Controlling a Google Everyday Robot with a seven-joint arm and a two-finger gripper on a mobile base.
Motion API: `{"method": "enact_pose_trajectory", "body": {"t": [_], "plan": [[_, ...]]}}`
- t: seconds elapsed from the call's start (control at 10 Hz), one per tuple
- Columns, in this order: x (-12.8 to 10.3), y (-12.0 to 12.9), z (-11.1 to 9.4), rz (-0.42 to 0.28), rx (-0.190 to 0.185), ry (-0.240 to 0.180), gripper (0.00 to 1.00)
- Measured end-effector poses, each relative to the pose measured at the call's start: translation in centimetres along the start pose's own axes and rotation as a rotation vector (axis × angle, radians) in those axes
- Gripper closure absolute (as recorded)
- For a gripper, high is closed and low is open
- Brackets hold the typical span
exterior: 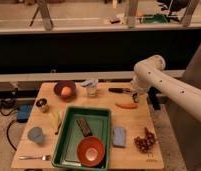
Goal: Place pepper in table surface
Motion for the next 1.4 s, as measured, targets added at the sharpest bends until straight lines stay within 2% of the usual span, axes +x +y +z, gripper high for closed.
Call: {"method": "enact_pose_trajectory", "body": {"t": [1.4], "plan": [[0.1, 0.1, 4.4, -0.038, -0.060, -0.068, 0.20]]}}
